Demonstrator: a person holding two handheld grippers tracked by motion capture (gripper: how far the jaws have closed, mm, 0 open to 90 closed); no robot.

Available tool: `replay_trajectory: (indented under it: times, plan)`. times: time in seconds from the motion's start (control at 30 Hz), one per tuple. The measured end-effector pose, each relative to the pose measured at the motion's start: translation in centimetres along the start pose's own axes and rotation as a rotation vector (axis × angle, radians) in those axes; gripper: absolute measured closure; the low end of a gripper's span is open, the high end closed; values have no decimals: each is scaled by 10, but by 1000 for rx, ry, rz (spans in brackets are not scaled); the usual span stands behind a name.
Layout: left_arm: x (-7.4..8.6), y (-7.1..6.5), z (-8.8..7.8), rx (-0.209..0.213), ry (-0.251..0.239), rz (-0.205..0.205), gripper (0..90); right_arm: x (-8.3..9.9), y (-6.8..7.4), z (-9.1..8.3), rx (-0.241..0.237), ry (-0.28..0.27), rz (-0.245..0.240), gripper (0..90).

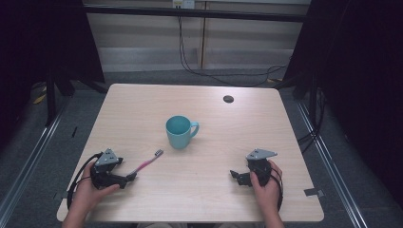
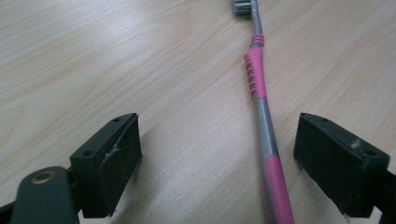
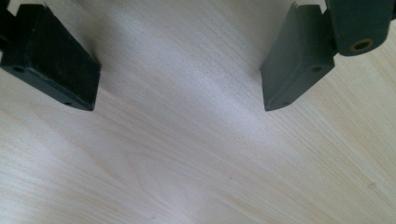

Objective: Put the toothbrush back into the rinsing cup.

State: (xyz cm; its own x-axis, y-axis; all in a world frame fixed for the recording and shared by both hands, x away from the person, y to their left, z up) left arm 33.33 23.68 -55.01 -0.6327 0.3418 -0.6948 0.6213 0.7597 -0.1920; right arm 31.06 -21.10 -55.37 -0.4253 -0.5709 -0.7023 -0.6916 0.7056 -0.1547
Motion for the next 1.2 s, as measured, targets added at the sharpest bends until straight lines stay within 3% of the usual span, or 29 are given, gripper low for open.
replay_trajectory:
  times: [0.57, 0.8, 0.83, 1.13, 1.2]
  plan:
    - [-1, 0, 1, -1, -6, -1, 151, 0, 0, 0, 0, 1, 2, 112]
    - [-3, -2, 2, -16, 15, -26, 154, 0, 0, 0, 0, 1, 1, 112]
    - [-5, -2, 2, -29, 49, -13, 155, 0, 0, 0, 1, 2, 2, 112]
    - [-11, -5, 2, -40, 137, -27, 187, 0, 0, 0, 1, 2, 2, 112]
    - [-15, -9, 4, -45, 185, -2, 214, 0, 0, 0, 0, 3, 3, 112]
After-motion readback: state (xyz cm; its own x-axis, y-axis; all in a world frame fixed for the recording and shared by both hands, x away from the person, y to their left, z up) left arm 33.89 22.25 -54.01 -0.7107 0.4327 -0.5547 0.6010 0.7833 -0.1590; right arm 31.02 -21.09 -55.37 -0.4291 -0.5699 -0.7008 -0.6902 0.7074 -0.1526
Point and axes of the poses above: each handheld gripper's, and its own axes: z roughly forward along the jaws, x roughly out of its underside, y roughly to its left, the point moved 6 cm from there along z, roughly forward along the jaws, and after that the axes turned 14 degrees about -z, right-handed, at the moved point
